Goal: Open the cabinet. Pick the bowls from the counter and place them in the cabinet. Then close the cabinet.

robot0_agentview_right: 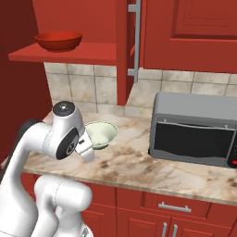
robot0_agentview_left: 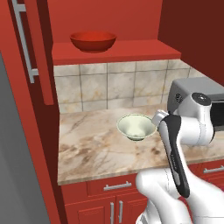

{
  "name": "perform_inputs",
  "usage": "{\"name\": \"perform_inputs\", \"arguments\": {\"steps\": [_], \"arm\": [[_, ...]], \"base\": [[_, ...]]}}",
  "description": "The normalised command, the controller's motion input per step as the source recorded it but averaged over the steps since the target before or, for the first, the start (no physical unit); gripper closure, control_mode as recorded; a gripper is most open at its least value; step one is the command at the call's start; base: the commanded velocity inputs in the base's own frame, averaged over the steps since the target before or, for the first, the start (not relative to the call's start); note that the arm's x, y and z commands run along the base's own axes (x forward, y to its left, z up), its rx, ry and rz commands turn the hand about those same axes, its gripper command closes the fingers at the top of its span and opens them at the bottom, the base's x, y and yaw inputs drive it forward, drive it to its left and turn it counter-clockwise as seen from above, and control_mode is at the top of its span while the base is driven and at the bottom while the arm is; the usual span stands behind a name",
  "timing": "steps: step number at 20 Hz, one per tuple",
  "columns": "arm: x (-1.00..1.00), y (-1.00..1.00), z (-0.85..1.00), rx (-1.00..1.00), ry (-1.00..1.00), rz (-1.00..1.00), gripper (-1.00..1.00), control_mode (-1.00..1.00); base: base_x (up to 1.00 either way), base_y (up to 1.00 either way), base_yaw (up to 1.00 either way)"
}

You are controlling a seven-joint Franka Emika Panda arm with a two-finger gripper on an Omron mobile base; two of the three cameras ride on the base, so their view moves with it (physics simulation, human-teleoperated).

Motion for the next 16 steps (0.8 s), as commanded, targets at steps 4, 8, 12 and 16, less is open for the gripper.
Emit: {"name": "perform_inputs", "arguments": {"steps": [4, 8, 12, 16], "arm": [[0.23, -0.06, -0.31, 0.08, 0.0, 0.0, -1.0, -1.0], [0.23, -0.09, -0.33, 0.09, 0.0, 0.0, -1.0, -1.0], [0.28, -0.08, -0.29, 0.06, 0.0, 0.0, -1.0, -1.0], [0.36, 0.0, -0.26, 0.03, 0.0, 0.0, -1.0, -1.0]], "base": [[0.0, 0.0, 0.0], [0.0, 0.0, 0.0], [0.0, 0.0, 0.0], [0.0, 0.0, 0.0]]}}
